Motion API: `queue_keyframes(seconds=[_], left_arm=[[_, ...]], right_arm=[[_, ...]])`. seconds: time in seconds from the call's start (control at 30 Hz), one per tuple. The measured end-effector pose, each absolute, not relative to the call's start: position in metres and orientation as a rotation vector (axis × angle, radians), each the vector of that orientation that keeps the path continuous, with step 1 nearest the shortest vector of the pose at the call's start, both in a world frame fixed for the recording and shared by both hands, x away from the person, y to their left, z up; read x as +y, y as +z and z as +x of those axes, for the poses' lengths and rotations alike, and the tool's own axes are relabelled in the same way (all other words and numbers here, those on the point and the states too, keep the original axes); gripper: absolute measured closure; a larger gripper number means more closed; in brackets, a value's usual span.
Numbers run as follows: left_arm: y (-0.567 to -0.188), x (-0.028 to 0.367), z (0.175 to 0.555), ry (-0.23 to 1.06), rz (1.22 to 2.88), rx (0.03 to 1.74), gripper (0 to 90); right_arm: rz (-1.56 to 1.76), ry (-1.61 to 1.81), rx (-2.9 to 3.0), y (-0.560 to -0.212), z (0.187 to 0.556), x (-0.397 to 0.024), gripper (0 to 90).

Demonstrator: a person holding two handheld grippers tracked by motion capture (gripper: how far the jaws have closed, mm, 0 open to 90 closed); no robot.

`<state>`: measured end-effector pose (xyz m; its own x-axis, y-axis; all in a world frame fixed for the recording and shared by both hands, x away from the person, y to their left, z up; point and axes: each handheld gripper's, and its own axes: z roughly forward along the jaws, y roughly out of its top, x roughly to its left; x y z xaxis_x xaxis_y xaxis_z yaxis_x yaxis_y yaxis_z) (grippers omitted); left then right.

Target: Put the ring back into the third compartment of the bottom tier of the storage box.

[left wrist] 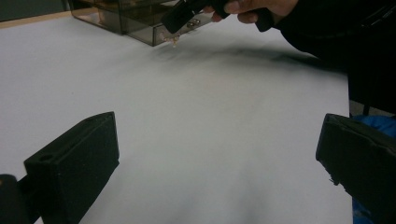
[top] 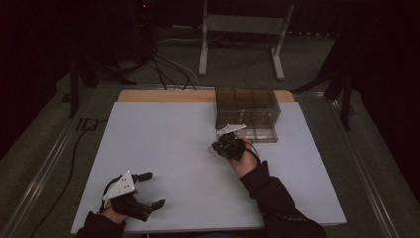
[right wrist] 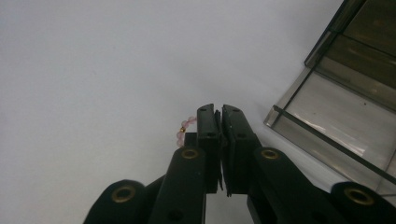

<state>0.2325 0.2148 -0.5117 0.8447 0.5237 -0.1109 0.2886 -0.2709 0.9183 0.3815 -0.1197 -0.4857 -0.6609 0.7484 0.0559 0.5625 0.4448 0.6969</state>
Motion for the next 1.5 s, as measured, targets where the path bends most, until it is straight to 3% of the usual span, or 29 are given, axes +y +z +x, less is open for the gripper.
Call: queue_keyframes(seconds=[1.5], left_arm=[[-0.511,0.214,0.233,0.256,1.873,0.607,0.4]], right_arm=[[1.191,1.051,2.358,-0.451,0.383,-0.163,86.8]])
